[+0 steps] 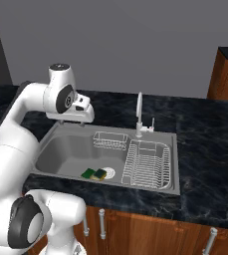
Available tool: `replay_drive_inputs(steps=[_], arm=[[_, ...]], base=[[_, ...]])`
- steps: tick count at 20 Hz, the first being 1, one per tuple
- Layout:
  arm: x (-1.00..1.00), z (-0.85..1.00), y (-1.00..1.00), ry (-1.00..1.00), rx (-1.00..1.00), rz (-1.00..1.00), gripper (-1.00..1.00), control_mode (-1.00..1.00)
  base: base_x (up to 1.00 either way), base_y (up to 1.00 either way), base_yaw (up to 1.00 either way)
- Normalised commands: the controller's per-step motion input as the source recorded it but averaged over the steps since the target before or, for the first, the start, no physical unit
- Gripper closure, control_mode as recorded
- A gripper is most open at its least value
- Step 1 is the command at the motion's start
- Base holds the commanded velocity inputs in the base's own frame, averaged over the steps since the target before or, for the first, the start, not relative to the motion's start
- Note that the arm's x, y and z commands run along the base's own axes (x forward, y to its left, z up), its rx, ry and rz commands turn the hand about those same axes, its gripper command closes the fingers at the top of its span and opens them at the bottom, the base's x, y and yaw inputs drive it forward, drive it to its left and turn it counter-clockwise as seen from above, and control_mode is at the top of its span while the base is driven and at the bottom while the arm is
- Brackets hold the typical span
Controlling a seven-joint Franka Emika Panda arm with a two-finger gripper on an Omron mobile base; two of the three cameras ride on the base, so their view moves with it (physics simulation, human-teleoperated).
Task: Pick up the sponge and sponge from the sink, and place them back in the cabinet, and close the cabinet doors.
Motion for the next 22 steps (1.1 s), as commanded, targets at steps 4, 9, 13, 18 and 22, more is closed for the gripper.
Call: replay_drive_inputs(steps=[4, 9, 13, 18, 22], arm=[[0.24, -0.49, 0.00, 0.00, 0.00, -0.06, -1.00, -1.00], [0.20, -0.42, 0.00, 0.00, 0.00, -0.07, -1.00, -1.00], [0.20, -0.40, 0.00, 0.00, 0.01, -0.06, -1.00, -1.00], [0.17, -0.43, -0.07, 0.00, 0.03, -0.02, -1.00, -1.00], [0.21, -0.40, -0.15, 0.00, 0.05, 0.00, -1.00, -1.00]], base=[[0.00, 0.00, 0.00], [0.00, 0.00, 0.00], [0.00, 0.00, 0.00], [0.00, 0.00, 0.00], [0.00, 0.00, 0.00]])
